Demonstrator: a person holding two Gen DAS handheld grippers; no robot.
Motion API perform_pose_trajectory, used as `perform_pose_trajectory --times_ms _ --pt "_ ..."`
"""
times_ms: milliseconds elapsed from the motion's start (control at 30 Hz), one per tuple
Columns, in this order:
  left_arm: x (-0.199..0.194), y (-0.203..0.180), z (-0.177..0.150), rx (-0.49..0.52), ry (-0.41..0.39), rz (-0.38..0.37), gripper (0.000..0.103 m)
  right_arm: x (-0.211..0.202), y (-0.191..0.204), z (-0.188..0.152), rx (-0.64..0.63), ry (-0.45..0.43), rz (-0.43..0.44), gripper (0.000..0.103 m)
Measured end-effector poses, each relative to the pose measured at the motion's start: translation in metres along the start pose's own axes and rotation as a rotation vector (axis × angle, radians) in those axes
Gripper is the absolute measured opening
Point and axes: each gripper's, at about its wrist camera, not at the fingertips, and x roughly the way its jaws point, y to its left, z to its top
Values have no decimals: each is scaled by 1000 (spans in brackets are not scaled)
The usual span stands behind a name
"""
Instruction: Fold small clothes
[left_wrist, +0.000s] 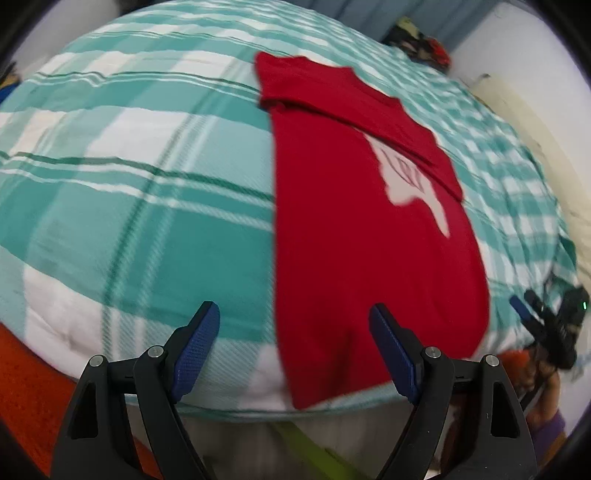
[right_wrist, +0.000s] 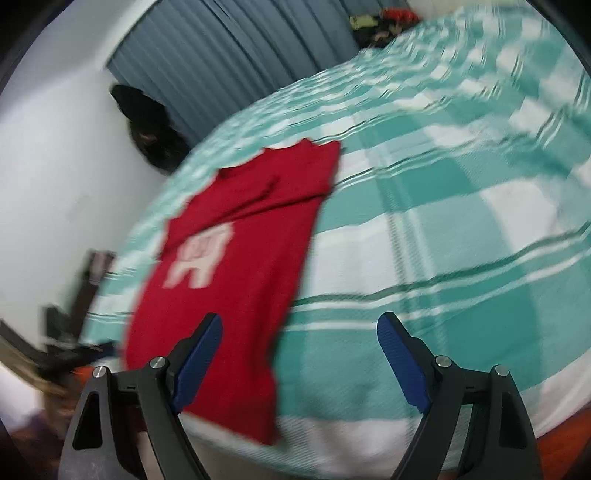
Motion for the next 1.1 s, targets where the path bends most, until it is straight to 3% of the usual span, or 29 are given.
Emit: perform_pose_trajectory --times_ms 100,200,267,333,400,433,467,567,700,833,900,1100 --pt "11 -4 -2 13 24 -27 84 13 6 -8 3 131 116 71" --pt "16 -9 -4 31 44 -42 84 41 24 -29 -100 322 101 64" --pt "18 -15 -10 56 64 -63 84 56 32 -42 -137 389 110 62" --pt "25 -23 -15 102 93 -54 82 66 34 -49 -135 407 124 52" --pt "32 -32 -19 155 109 21 59 72 31 -51 -102 402 138 8" --pt "32 -32 -20 162 124 34 19 71 30 -50 -92 394 137 8" --pt "32 -28 -20 132 150 -4 7 64 30 -49 -88 377 151 8" --pt "17 -17 -21 50 135 -80 6 43 33 -43 -82 332 176 8" --pt "6 -8 -6 -93 114 -248 6 32 31 -27 16 279 223 8" --pt "10 -11 64 -169 36 -321 6 50 34 18 80 205 265 8" --pt "22 -13 107 -193 6 -324 6 70 36 59 114 173 268 8" --pt "89 -19 244 -230 -21 -196 6 158 41 188 112 140 194 8"
